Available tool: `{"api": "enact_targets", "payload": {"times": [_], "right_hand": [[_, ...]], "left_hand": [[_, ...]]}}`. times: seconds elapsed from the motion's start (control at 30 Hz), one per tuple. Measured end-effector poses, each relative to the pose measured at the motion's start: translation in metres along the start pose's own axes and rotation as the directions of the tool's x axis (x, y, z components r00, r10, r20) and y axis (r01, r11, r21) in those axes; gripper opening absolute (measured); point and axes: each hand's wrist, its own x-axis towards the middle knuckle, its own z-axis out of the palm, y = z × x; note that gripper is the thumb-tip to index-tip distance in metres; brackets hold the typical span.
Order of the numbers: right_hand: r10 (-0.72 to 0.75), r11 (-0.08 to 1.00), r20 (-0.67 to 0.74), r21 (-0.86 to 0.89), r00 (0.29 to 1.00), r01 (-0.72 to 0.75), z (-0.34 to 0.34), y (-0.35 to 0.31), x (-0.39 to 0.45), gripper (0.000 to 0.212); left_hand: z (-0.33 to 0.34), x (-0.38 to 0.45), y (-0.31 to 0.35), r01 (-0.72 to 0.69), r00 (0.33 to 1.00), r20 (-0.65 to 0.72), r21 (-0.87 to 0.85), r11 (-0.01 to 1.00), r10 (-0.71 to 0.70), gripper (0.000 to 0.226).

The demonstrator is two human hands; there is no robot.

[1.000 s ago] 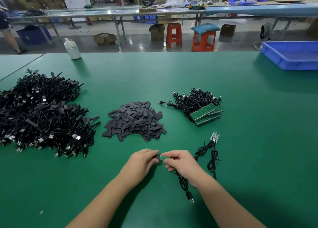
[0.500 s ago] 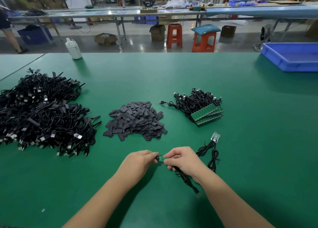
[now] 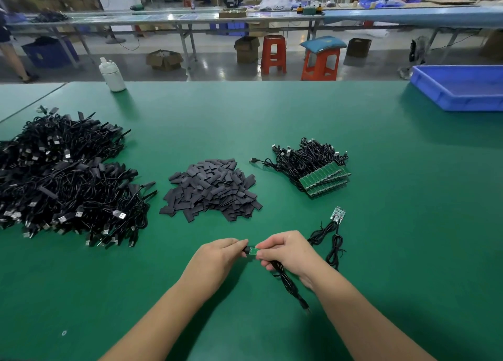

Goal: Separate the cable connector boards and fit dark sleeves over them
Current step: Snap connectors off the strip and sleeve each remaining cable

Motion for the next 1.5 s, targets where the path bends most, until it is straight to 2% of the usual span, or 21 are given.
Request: {"api": "enact_targets", "payload": {"times": [0.27, 0.37, 0.5, 0.67, 0.73, 0.77, 0.83, 0.87, 1.0, 1.07, 1.13, 1.2, 1.27, 1.4, 1.5], "right_hand": [[0.000, 1.000, -0.017, 0.005, 1.000, 0.001, -0.001, 0.006, 0.003, 0.008], [0.005, 0.999, -0.038, 0.045, 0.999, -0.003, 0.001, 0.008, 0.004, 0.007], [-0.010, 0.996, -0.025, 0.083, 1.000, 0.012, 0.003, 0.006, 0.005, 0.009], [-0.081, 0.995, 0.026, -0.051, 0.996, 0.082, -0.001, 0.006, 0.005, 0.031], [-0.108, 0.981, 0.031, -0.157, 0.994, 0.111, 0.000, 0.005, 0.006, 0.033], [-0.137, 0.948, 0.029, -0.286, 0.990, 0.140, 0.000, 0.004, 0.006, 0.032], [-0.233, 0.757, 0.039, -0.620, 0.972, 0.206, -0.002, 0.002, 0.006, 0.030], [-0.276, 0.662, 0.053, -0.713, 0.960, 0.230, -0.002, 0.001, 0.005, 0.028], [-0.290, 0.517, 0.081, -0.825, 0.954, 0.227, -0.001, -0.002, 0.003, 0.022], [-0.262, 0.492, 0.086, -0.845, 0.961, 0.210, 0.001, -0.003, 0.004, 0.021], [-0.231, 0.505, 0.083, -0.842, 0.970, 0.192, 0.003, -0.003, 0.005, 0.019], [-0.175, 0.531, 0.087, -0.831, 0.981, 0.169, 0.004, -0.004, 0.007, 0.028], [-0.129, 0.586, 0.105, -0.794, 0.986, 0.161, 0.004, -0.005, 0.006, 0.032], [-0.105, 0.777, 0.122, -0.609, 0.987, 0.158, 0.000, -0.009, 0.002, 0.024], [-0.104, 0.789, 0.114, -0.596, 0.988, 0.151, -0.001, -0.011, 0.001, 0.026]], "left_hand": [[0.002, 0.002, 0.001, -0.058, 0.995, 0.089, 0.075, 0.996, 0.051, 0.046], [0.001, 0.003, 0.003, -0.084, 0.989, 0.134, 0.163, 0.983, 0.062, 0.056], [0.007, 0.007, 0.007, -0.079, 0.992, 0.112, 0.186, 0.979, 0.059, 0.058], [0.014, 0.011, 0.006, 0.012, 0.988, 0.153, 0.125, 0.992, -0.031, 0.040], [0.015, 0.013, 0.006, 0.068, 0.983, 0.164, 0.108, 0.992, -0.086, 0.030], [0.015, 0.014, 0.006, 0.106, 0.977, 0.173, 0.109, 0.988, -0.124, 0.027], [0.012, 0.017, 0.007, 0.186, 0.959, 0.201, 0.076, 0.980, -0.198, 0.026], [0.009, 0.019, 0.007, 0.232, 0.946, 0.225, 0.029, 0.972, -0.232, 0.025], [-0.001, 0.024, 0.006, 0.383, 0.900, 0.285, -0.159, 0.910, -0.329, 0.022], [-0.005, 0.026, 0.007, 0.333, 0.925, 0.240, -0.136, 0.933, -0.295, 0.019], [-0.007, 0.025, 0.007, 0.175, 0.963, 0.209, -0.016, 0.985, -0.168, 0.023], [-0.007, 0.024, 0.008, 0.039, 0.970, 0.233, 0.154, 0.987, -0.075, 0.027], [-0.006, 0.023, 0.008, -0.008, 0.970, 0.241, 0.217, 0.976, -0.045, 0.028], [-0.004, 0.021, 0.008, 0.057, 0.989, 0.138, -0.005, 0.998, -0.056, 0.021], [-0.002, 0.019, 0.013, 0.076, 0.993, 0.092, -0.093, 0.993, -0.067, 0.017]]}}
